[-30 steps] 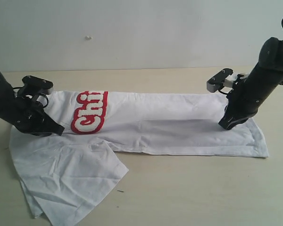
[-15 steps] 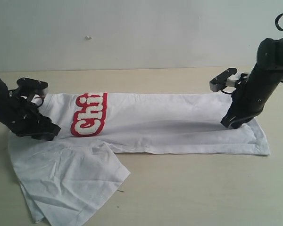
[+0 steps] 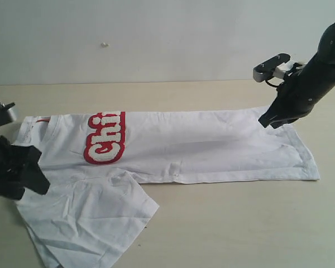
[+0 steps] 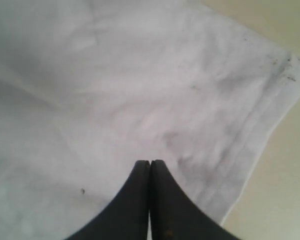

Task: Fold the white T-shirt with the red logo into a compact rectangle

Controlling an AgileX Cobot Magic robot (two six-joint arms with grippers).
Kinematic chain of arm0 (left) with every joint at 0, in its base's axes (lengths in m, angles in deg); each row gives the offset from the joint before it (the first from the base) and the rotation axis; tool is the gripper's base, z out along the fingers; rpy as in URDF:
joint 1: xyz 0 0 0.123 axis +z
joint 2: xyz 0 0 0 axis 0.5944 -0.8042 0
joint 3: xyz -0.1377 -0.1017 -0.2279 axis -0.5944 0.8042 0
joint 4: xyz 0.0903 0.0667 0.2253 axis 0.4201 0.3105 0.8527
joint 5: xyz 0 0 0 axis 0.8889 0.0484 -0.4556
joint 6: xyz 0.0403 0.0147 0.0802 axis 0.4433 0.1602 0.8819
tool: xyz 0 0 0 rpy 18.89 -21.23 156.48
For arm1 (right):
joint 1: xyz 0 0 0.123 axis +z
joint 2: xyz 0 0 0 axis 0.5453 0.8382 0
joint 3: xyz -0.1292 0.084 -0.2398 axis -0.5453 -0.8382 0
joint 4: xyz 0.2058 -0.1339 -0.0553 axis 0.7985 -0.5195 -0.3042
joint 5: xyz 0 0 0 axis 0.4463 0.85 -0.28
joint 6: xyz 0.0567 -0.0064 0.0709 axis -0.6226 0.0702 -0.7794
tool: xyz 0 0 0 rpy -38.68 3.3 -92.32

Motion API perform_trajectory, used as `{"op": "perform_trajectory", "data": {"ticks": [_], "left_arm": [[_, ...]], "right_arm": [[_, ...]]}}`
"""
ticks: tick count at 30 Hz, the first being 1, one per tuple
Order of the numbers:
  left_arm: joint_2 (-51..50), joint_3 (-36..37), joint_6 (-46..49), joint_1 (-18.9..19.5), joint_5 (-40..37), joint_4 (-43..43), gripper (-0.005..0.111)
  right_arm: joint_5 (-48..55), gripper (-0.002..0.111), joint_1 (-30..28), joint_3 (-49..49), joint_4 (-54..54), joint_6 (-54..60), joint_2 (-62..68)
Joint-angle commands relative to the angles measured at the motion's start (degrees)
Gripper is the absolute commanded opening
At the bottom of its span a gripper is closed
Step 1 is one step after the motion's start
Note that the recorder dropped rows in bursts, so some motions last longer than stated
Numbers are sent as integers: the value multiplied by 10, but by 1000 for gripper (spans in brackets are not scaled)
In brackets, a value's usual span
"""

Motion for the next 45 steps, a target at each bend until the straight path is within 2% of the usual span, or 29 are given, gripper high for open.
{"op": "perform_trajectory", "data": {"ticks": [1, 5, 9, 13, 18, 21, 24, 26, 30, 34, 36, 38, 40, 45], "left_arm": [[39, 68, -49, 1, -9, 16, 59], [52, 121, -83, 1, 43, 10, 60], [51, 167, -92, 1, 131, -27, 60], [51, 185, -57, 1, 198, -87, 60], [46, 185, 16, 1, 229, -172, 60], [22, 185, 33, 1, 239, -189, 60], [-14, 185, 45, 1, 234, -211, 60], [-37, 185, 89, 0, 215, -252, 60], [-68, 185, 215, 0, 113, -362, 60], [-87, 185, 220, 0, 66, -353, 58], [-93, 185, 212, 0, 48, -347, 49], [-92, 185, 212, 0, 23, -347, 34], [-92, 180, 226, 0, -10, -347, 3], [-92, 145, 245, 2, -62, -385, 1]], "right_arm": [[26, 0, -2, -3, 13, 11, -17], [31, 0, -2, -3, 30, 12, -30], [36, 0, -2, -3, 66, 36, -45], [36, 0, -2, -3, 88, 53, -54], [38, 0, -2, -3, 88, 57, -55], [38, 0, -2, -3, 89, 61, -55], [37, 0, -2, -3, 90, 61, -55], [34, 0, -2, -3, 96, 66, -55], [34, 0, -2, -3, 101, 73, -55], [34, 0, -2, -3, 101, 73, -55], [34, 0, -2, -3, 102, 73, -55], [36, 0, -2, -3, 102, 73, -55], [36, 0, -2, -3, 102, 73, -55], [37, 0, -2, -3, 102, 72, -55]]}}
